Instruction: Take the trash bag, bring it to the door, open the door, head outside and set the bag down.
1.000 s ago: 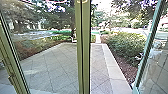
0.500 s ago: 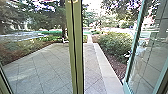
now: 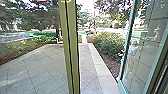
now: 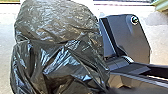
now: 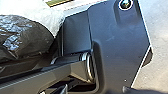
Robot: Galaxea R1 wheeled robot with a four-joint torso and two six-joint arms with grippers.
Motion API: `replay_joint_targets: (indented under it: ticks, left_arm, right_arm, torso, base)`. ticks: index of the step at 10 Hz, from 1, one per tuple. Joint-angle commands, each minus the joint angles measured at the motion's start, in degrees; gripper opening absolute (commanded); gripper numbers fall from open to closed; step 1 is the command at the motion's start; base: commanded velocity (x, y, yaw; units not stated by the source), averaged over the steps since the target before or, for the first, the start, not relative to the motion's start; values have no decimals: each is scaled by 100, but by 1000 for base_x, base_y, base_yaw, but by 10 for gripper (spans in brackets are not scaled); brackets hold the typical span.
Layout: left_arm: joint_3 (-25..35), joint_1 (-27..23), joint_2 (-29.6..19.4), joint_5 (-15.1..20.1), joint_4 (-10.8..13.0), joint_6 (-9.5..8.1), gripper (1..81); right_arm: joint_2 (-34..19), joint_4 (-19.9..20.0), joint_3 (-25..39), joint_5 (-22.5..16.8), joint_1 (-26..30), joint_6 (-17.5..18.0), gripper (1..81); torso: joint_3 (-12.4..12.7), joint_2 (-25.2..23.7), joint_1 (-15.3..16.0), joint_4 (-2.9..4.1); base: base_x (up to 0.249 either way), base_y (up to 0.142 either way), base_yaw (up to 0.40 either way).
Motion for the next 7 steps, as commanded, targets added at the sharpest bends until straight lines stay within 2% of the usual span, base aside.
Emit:
replay_joint_targets:
  ticks: [1,7]
  left_arm:
    - [6,-295,9,307,47,21,10]
    - [-3,-295,54,307,65,20,10]
  right_arm:
    - [38,-41,32,-320,320,-63,811]
    - [64,-41,14,-328,312,-204,811]
  torso:
    - [0,0,0,0]
    - [0,0,0,0]
  base:
    - [0,-61,0]
    - [0,0,0]
